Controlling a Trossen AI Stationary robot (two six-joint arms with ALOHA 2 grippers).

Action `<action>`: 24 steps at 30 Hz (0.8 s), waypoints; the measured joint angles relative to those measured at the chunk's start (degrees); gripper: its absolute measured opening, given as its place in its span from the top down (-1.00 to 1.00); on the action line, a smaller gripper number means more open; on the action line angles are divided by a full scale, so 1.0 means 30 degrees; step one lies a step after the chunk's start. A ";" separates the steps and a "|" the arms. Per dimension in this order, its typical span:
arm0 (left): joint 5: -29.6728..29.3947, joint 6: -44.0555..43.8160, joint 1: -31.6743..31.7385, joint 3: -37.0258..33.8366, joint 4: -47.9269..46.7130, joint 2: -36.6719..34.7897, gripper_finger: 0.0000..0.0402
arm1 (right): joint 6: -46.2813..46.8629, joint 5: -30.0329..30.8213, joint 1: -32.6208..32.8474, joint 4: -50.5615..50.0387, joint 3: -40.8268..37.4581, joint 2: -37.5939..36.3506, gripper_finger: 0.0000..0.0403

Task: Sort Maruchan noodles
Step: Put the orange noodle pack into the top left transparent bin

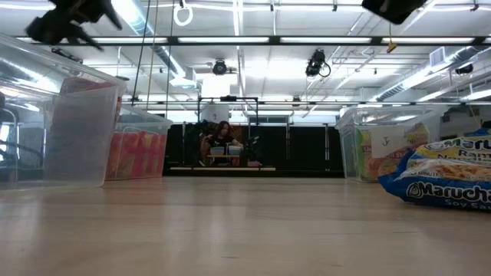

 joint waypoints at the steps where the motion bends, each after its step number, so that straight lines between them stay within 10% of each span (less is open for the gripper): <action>1: -0.0028 0.0821 -0.0393 0.0000 0.0797 0.0068 -0.19 | 0.0224 0.0000 0.0465 -0.0251 0.0566 0.0705 -0.03; 12: -0.0005 1.0515 -0.4659 0.0000 0.9937 0.1773 -0.19 | -0.1179 -0.2456 0.5993 -0.1811 0.4445 0.6457 -0.03; 24: -0.0014 1.1604 -0.5196 0.0000 1.0074 0.2069 -0.19 | -0.2578 -0.1078 0.8305 -0.2736 0.4452 0.8508 -0.15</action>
